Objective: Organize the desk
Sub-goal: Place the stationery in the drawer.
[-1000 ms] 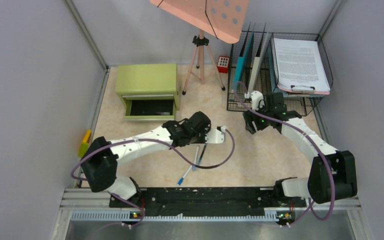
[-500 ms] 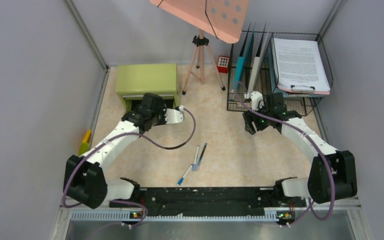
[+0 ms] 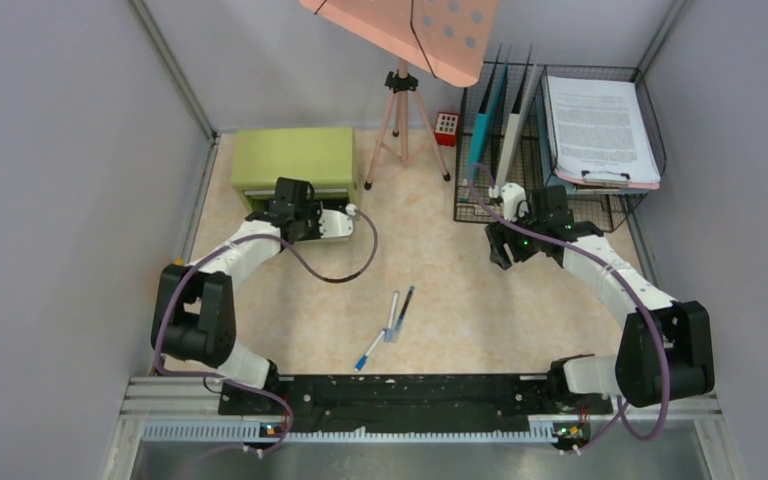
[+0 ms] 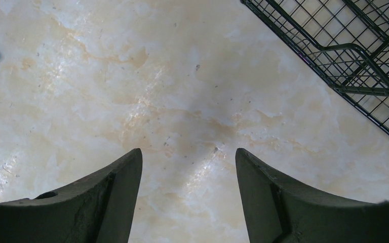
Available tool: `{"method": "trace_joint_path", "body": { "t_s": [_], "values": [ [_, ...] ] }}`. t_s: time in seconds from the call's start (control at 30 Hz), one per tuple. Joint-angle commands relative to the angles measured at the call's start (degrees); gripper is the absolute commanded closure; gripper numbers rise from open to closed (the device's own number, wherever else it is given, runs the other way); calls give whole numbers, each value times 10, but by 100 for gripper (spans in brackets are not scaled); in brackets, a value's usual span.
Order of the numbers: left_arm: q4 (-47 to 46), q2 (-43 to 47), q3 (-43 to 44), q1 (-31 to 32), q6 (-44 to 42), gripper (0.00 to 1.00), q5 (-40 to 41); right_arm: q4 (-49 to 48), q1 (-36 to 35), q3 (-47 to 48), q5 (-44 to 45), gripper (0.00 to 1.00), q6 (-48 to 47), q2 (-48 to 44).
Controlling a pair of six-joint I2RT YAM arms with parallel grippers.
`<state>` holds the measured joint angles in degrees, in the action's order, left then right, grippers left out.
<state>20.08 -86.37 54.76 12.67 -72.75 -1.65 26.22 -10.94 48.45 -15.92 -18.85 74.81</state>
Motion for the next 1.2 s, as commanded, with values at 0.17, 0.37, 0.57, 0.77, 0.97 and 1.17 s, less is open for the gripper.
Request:
{"method": "trace_joint_path", "body": {
  "t_s": [0.17, 0.37, 0.57, 0.77, 0.97, 1.17],
  "values": [
    [-70, -30, 43, -8, 5, 68, 11, -5, 8, 17, -3, 33, -3, -10],
    [-42, 12, 49, -8, 43, 51, -3, -4, 8, 17, -6, 33, -4, -9],
    [5, 100, 47, -8, 108, 48, -54, -3, 8, 18, -8, 33, -3, -9],
    [72, 183, 22, 37, 237, 41, -105, -4, 8, 20, -7, 33, 0, -8],
    [128, 214, -7, 143, 360, 35, -112, -10, 8, 18, 0, 33, 4, -7],
    [142, 176, -9, 195, 457, 27, -155, -10, 8, 16, 7, 33, 2, -10]
  ]
}}
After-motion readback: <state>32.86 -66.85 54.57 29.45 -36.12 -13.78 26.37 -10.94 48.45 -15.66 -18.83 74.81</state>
